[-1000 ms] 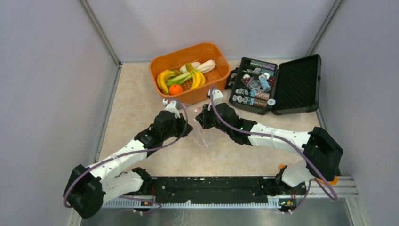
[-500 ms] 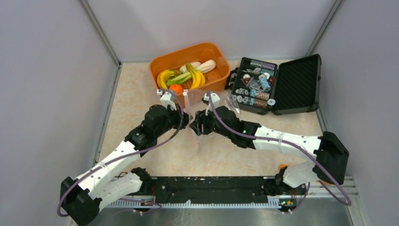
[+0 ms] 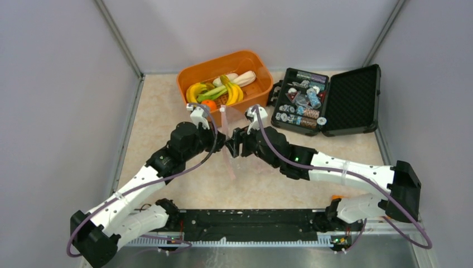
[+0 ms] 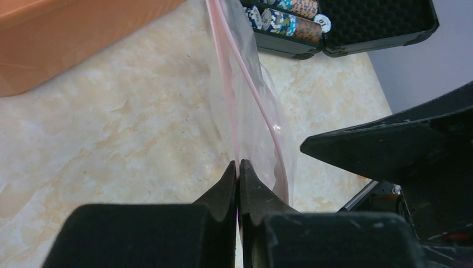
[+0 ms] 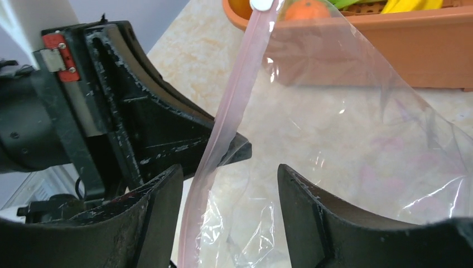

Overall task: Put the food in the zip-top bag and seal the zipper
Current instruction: Open the zipper of the food storage bag at the center of the board.

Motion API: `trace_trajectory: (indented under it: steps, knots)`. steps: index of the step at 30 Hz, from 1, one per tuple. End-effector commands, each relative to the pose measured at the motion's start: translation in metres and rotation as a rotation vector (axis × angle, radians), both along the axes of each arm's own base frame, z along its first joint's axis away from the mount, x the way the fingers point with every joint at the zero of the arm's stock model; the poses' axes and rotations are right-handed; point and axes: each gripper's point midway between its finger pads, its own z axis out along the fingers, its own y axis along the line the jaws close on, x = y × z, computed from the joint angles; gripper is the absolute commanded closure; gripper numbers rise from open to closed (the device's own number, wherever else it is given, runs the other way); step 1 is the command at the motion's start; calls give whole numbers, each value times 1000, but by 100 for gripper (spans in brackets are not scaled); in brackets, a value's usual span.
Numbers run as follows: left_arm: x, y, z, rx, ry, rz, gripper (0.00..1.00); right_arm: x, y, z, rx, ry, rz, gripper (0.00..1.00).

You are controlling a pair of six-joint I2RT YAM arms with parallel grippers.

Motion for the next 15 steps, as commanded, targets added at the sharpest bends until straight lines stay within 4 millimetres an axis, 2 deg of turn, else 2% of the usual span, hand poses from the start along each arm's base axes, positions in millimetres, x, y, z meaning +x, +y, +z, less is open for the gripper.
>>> trace_trajectory:
  steps: [1,5,10,15]
  knots:
    - [0,-11,30,-51,-78,-47,100,13,-2,30,46,-57,-85,38]
    - [-2,-11,26,-44,-75,-49,100,22,-5,44,39,-85,-132,37]
    - [-2,-13,25,-35,-75,-47,100,25,4,53,39,-93,-125,37]
    - [-1,-14,26,-26,-81,-40,100,31,3,38,-34,-64,-159,38]
